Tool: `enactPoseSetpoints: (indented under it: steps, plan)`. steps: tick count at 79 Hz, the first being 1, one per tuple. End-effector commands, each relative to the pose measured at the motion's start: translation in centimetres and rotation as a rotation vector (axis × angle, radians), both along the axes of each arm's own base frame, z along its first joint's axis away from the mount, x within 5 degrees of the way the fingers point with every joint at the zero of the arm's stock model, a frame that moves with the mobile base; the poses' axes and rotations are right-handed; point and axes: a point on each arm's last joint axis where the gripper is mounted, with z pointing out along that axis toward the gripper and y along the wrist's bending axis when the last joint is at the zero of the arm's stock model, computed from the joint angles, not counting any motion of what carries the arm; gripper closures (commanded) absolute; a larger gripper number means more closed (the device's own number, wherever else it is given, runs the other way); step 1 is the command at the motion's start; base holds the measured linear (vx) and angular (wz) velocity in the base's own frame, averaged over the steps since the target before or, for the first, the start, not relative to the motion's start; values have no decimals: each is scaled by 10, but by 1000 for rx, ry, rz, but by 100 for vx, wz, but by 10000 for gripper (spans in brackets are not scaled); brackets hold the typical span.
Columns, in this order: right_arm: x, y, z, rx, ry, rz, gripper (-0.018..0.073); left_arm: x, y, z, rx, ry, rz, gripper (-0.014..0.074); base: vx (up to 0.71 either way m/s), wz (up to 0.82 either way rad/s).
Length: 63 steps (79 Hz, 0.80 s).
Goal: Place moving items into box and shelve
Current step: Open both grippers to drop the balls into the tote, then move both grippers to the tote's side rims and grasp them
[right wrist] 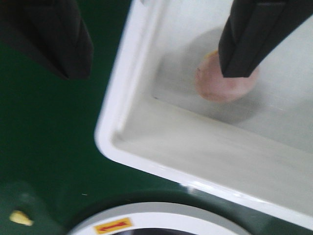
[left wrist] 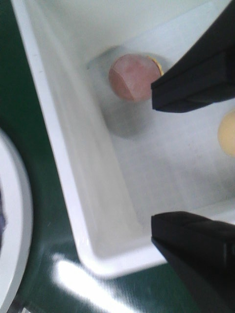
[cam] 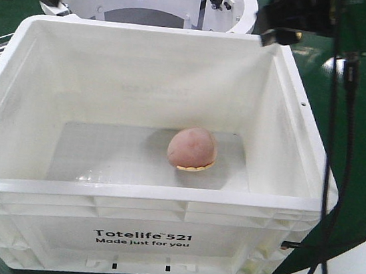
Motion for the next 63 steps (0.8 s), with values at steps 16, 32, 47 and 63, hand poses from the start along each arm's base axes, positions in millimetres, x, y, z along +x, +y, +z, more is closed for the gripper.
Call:
enactPoseSetpoints:
  steps: [16, 32, 47, 63]
  plan:
    - [-7, -14, -9, -16, -5, -112, -24, -43, 12, 16, -26, -81, 62, 31, 0, 0]
    - [-2, -12, -33, -1, 32, -178, -24, -36, 11, -34, 15, 88, 77, 31, 0, 0]
    - [0, -11, -47, 1, 59, -198, -24, -24, 8, -48, 29, 134, 80, 31, 0, 0]
    - [6, -3, -62, 18, 91, -187, -24, -16, 7, -56, 40, 172, 78, 31, 0, 0]
